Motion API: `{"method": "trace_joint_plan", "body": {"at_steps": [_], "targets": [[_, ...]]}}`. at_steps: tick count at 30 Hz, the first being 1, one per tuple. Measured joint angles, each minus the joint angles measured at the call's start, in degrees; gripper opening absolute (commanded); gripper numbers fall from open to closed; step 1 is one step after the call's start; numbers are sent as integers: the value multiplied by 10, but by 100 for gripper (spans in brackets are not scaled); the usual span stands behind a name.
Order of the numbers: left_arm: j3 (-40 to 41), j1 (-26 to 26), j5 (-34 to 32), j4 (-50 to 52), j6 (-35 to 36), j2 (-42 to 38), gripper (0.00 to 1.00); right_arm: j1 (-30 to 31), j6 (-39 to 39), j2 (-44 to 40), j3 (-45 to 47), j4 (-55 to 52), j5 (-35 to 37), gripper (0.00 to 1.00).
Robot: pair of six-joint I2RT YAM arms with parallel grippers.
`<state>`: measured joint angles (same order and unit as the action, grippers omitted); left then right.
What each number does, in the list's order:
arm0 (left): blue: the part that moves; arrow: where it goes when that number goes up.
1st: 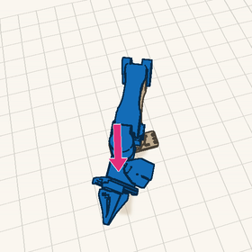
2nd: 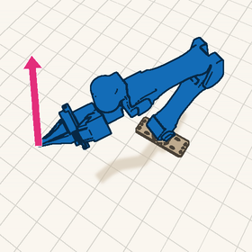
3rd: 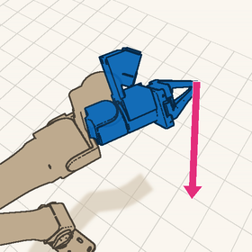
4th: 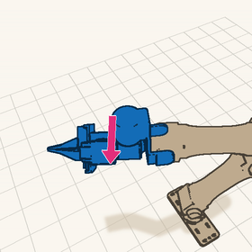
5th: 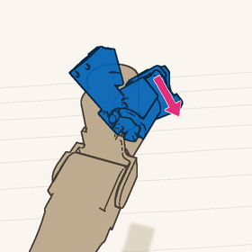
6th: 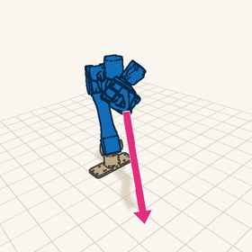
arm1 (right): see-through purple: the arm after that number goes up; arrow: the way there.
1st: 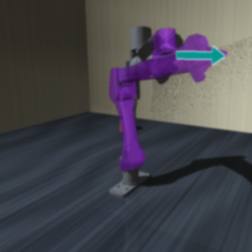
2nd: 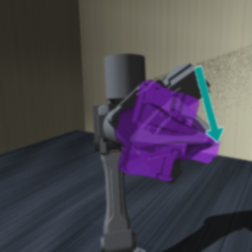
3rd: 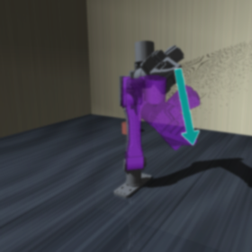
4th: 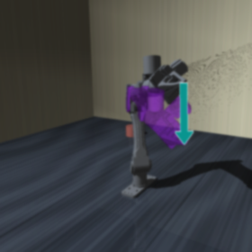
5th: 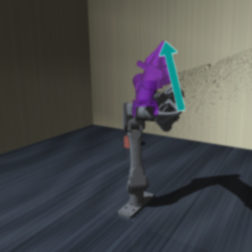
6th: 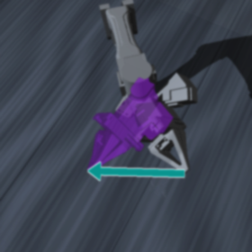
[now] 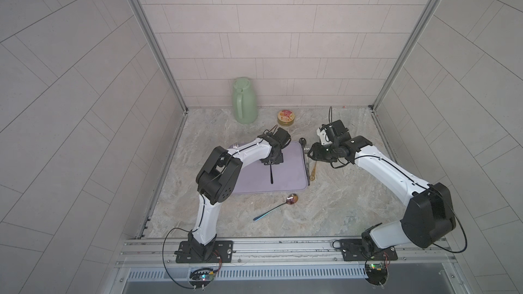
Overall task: Set the spoon and fork side by side
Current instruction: Move the spoon to the tray.
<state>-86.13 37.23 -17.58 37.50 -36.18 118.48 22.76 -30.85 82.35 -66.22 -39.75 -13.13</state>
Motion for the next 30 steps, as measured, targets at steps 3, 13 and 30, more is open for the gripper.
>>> {"method": "trace_joint_plan", "body": {"at_steps": [3, 13, 30], "targets": [[-2, 0, 0, 8, 0, 10, 22, -8, 6, -3, 9, 7, -4, 46], [-17, -15, -5, 28, 9, 25, 13, -32, 17, -3, 23, 9, -13, 46], [97, -115, 7, -5, 77, -48, 0, -45, 32, 23, 25, 12, -19, 46]]}}
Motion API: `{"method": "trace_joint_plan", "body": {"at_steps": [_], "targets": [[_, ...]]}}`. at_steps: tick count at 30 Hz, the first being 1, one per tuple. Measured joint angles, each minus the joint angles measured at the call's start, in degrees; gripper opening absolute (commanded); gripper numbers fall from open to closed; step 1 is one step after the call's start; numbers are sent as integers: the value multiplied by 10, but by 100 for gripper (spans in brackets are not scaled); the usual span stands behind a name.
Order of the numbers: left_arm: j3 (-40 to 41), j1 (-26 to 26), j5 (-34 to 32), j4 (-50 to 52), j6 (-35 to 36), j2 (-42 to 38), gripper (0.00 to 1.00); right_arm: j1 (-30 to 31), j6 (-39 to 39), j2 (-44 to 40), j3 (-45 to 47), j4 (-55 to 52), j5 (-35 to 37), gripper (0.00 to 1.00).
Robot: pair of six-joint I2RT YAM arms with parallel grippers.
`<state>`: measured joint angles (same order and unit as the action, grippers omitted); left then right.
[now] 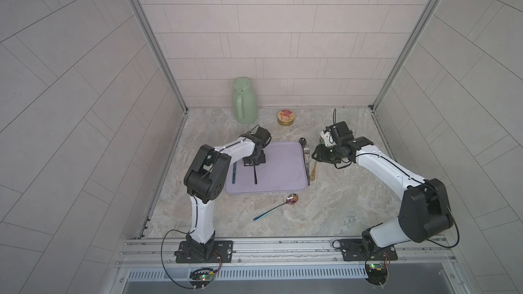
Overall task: Set the spoon and fork side by side
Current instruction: Move the spoon to the tray.
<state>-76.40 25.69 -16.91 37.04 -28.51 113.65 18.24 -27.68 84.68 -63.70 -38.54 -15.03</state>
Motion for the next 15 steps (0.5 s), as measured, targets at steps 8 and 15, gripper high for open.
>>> {"method": "trace_joint_plan", "body": {"at_steps": [8, 15], "targets": [[0, -29, -19, 20, 57, 0, 0, -12, 0, 0, 6, 5, 0, 46], [-3, -32, -31, 28, 95, 1, 0, -14, 0, 0, 9, 4, 1, 47]]}}
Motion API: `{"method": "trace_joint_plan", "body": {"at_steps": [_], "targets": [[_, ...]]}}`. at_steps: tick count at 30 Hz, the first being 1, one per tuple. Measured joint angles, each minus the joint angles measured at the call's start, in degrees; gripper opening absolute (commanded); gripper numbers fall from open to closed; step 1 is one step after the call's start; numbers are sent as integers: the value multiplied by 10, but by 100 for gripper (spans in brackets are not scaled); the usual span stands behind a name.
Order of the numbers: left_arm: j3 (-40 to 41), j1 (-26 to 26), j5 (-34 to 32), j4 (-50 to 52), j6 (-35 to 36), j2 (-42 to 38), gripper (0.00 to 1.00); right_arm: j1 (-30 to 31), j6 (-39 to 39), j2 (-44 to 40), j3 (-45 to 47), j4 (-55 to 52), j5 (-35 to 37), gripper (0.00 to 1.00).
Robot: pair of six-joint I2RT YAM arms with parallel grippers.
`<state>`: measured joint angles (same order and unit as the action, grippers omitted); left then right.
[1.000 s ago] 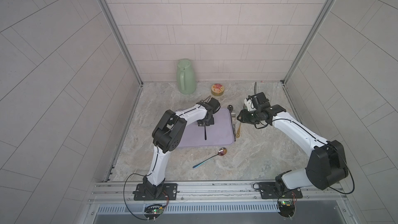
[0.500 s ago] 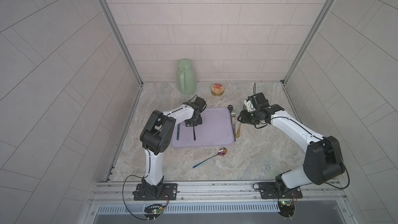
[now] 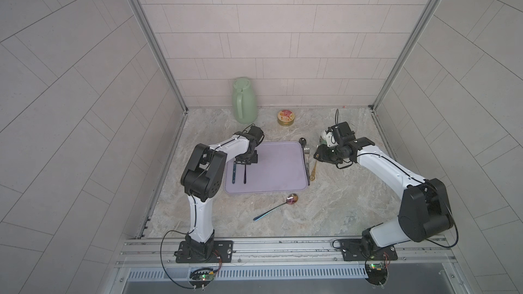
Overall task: Set the spoon and fork side by side
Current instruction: Move the spoon to the tray, then pick up the fork at the center of the board.
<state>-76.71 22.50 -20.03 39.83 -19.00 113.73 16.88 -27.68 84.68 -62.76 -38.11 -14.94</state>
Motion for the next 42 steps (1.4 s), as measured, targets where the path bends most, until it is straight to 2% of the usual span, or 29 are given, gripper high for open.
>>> {"method": "trace_joint_plan", "body": {"at_steps": [8, 10, 12, 15, 21, 25, 31, 37, 42], "targets": [[3, -12, 2, 3, -14, -2, 2, 0, -1, 0, 0, 0, 2, 48], [14, -15, 6, -3, -23, -10, 9, 0, -2, 0, 0, 0, 2, 49], [23, -16, 10, -5, -30, -17, 22, 0, -3, -2, 0, 0, 2, 52], [25, -17, 23, 0, -35, -23, 31, 0, -8, -9, 2, 0, 1, 56], [28, -1, 30, 19, -46, -51, 35, 0, -11, -17, 2, -2, -4, 57], [17, 40, 16, 42, -58, -90, 35, -1, -12, -19, 2, -9, -4, 57], [-50, 143, 7, 58, -83, -113, 32, -19, -13, -43, 5, -16, -3, 56], [-146, 249, -6, 59, -123, -89, 26, -66, -28, -72, 21, -22, 1, 56], [-218, 304, -9, 56, -145, -31, 26, -112, -35, -87, 45, -26, 3, 56]]}}
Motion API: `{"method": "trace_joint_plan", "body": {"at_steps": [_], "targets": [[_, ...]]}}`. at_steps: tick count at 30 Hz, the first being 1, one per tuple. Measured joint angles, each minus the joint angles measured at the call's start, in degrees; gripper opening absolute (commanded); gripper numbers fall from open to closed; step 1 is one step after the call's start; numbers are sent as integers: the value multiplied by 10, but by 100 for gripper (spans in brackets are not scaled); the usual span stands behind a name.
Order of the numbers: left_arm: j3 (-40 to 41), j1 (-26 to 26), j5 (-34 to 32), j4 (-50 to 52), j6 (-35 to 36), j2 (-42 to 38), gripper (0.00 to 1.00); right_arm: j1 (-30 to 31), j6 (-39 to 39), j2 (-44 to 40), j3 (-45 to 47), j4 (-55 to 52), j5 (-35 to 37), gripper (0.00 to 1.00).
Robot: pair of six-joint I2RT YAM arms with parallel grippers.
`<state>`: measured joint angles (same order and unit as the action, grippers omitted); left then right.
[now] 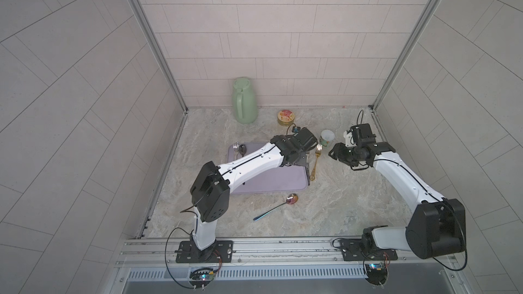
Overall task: Set the spoon and fork side by side
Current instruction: Pick up the fork at the center of the board.
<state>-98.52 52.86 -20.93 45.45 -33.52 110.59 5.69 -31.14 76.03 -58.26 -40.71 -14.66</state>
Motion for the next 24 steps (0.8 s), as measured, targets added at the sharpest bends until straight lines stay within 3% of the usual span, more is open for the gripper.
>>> {"method": "trace_joint_plan", "body": {"at_steps": [13, 19, 24], "targets": [[-203, 36, -2, 35, -5, 222, 26, -59, 3, -13, 27, -9, -9, 56], [-271, 38, 8, 41, 25, 285, 26, -71, 7, -13, 35, -8, -12, 56], [-279, 38, 7, 23, 69, 302, 26, -81, 11, -18, 38, -8, -13, 56]]}}
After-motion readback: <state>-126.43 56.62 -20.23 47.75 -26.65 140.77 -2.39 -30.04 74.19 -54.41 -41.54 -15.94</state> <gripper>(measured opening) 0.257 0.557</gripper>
